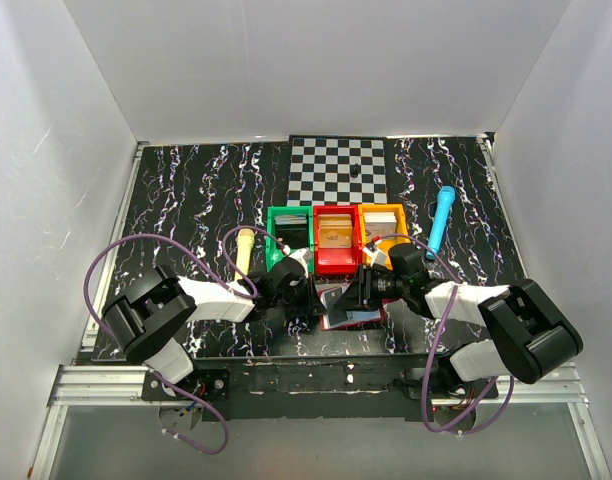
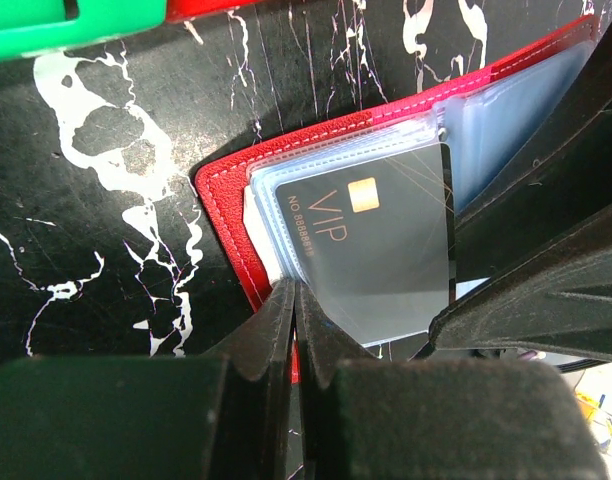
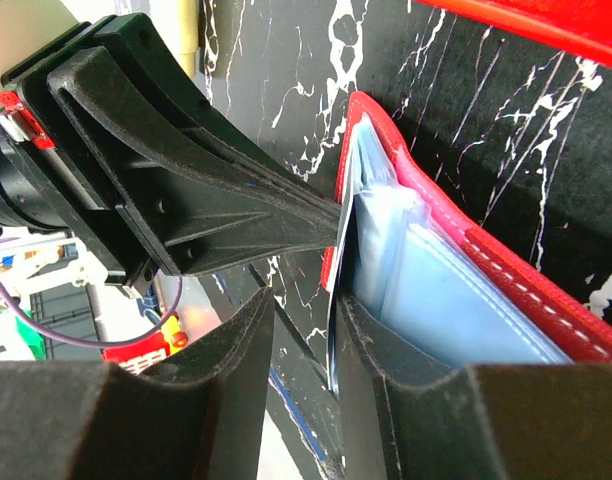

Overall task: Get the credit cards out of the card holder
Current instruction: Remove the credit card from the card holder.

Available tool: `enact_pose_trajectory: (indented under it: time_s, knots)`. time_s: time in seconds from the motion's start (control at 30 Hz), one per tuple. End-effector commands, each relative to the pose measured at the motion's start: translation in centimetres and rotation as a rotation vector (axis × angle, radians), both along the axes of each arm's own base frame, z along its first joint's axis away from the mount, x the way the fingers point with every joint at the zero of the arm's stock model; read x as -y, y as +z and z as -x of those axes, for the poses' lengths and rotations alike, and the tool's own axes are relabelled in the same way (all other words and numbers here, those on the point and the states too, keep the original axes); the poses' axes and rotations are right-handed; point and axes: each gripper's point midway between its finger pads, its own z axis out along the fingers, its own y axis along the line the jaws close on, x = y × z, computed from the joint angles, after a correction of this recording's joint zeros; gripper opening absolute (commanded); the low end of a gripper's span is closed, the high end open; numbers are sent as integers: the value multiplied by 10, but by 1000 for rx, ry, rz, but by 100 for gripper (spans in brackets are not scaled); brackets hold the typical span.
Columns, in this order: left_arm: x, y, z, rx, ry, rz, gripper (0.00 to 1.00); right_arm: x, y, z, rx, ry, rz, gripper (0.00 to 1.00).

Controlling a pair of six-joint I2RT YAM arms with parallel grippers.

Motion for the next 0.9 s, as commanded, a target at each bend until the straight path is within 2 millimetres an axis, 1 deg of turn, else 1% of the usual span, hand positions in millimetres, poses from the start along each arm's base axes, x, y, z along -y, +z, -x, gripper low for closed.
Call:
enact_pose_trajectory:
  time_s: [0.0, 0.23, 0.53, 0.87]
  knots:
    - [-9, -20, 17, -44, -46, -78, 0, -12, 19, -1, 45, 59, -73, 37]
    - [-10, -17, 15, -32, -35, -72, 0, -15, 13, 4, 16, 96, -47, 39]
    - [-10, -12, 15, -20, -35, -56, 0, -15, 14, 5, 19, 100, -34, 38]
    - [-24, -26, 19, -60, 16, -104, 0, -9, 17, 5, 48, 86, 1, 37]
